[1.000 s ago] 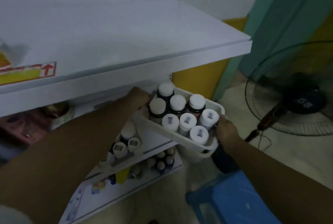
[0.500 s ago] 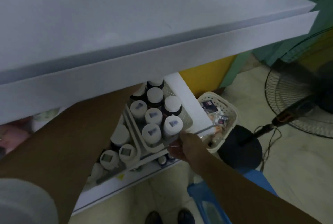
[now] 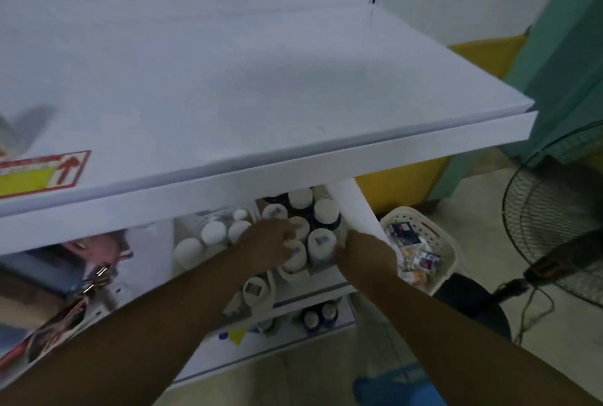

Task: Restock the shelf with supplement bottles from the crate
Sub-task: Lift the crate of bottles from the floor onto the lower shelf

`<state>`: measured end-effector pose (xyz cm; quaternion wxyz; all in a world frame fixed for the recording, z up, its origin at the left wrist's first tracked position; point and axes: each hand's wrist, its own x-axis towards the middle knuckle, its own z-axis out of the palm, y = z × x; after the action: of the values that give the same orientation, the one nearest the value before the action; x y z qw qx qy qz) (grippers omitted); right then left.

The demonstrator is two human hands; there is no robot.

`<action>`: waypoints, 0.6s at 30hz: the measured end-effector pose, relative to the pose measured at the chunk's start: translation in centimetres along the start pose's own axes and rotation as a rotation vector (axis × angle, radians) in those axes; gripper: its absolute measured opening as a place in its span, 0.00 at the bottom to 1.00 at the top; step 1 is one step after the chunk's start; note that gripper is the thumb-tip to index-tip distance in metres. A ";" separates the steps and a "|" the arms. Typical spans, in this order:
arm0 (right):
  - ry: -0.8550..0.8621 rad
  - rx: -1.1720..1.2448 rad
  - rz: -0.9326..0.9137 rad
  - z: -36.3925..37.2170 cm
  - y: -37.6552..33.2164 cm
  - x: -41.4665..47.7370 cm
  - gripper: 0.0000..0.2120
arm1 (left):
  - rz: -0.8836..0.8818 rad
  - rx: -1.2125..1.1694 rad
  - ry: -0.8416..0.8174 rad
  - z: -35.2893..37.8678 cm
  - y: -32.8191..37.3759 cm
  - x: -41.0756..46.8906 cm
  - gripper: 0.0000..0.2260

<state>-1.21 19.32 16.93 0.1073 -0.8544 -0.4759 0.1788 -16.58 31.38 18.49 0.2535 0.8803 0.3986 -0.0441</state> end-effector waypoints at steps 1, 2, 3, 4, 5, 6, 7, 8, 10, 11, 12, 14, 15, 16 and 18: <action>0.064 -0.011 -0.055 0.0 -0.2 0.0 0.13 | 0.020 0.048 -0.064 0.8 -0.3 -0.4 0.15; 0.094 0.003 -0.098 0.2 -0.6 0.1 0.17 | -0.010 0.084 -0.100 1.3 -0.4 -0.9 0.17; 0.063 -0.017 -0.111 0.5 -0.9 0.2 0.23 | -0.032 0.105 -0.099 1.8 -0.6 -0.9 0.17; 0.026 -0.036 -0.107 0.9 -1.2 0.3 0.27 | -0.050 0.128 -0.088 2.2 -0.6 -0.8 0.18; -0.001 -0.020 -0.076 1.3 -1.5 0.4 0.29 | -0.070 0.148 -0.064 2.6 -0.5 -0.3 0.18; -0.044 0.000 -0.026 1.7 -1.8 0.7 0.30 | -0.106 0.168 -0.049 2.9 -0.5 0.0 0.19; -0.071 0.040 0.007 2.1 -1.9 0.9 0.28 | -0.134 0.182 -0.052 3.3 -0.5 0.5 0.18; -0.075 0.061 0.025 2.7 -1.9 1.2 0.26 | -0.155 0.166 -0.081 3.7 -0.5 0.8 0.17; -0.045 0.085 0.042 3.5 -2.0 1.3 0.22 | -0.172 0.127 -0.092 4.1 -0.7 1.2 0.17; -0.023 0.088 0.049 3.5 -2.0 1.3 0.22 | -0.162 0.114 -0.057 3.8 -0.8 1.1 0.19; 0.001 0.067 0.039 3.4 -2.0 1.2 0.22 | -0.144 0.089 -0.039 3.3 -0.8 0.8 0.20; 0.040 0.057 0.006 2.5 -1.7 0.9 0.23 | -0.106 -0.006 -0.019 2.3 -0.6 -0.1 0.21; 0.047 0.100 -0.018 1.9 -1.5 0.8 0.25 | -0.094 -0.077 0.006 1.7 -0.3 -0.6 0.21; 0.038 0.168 -0.053 1.2 -1.2 0.5 0.27 | -0.091 -0.167 0.029 1.1 0.0 -1.3 0.19; -0.012 0.396 -0.153 -0.9 -0.8 -0.1 0.29 | -0.076 -0.337 0.053 -0.4 1.0 -2.7 0.17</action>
<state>-1.55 19.64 18.02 0.2836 -0.7768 -0.4958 0.2654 -17.70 29.19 20.05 0.3849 0.8105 0.4401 0.0367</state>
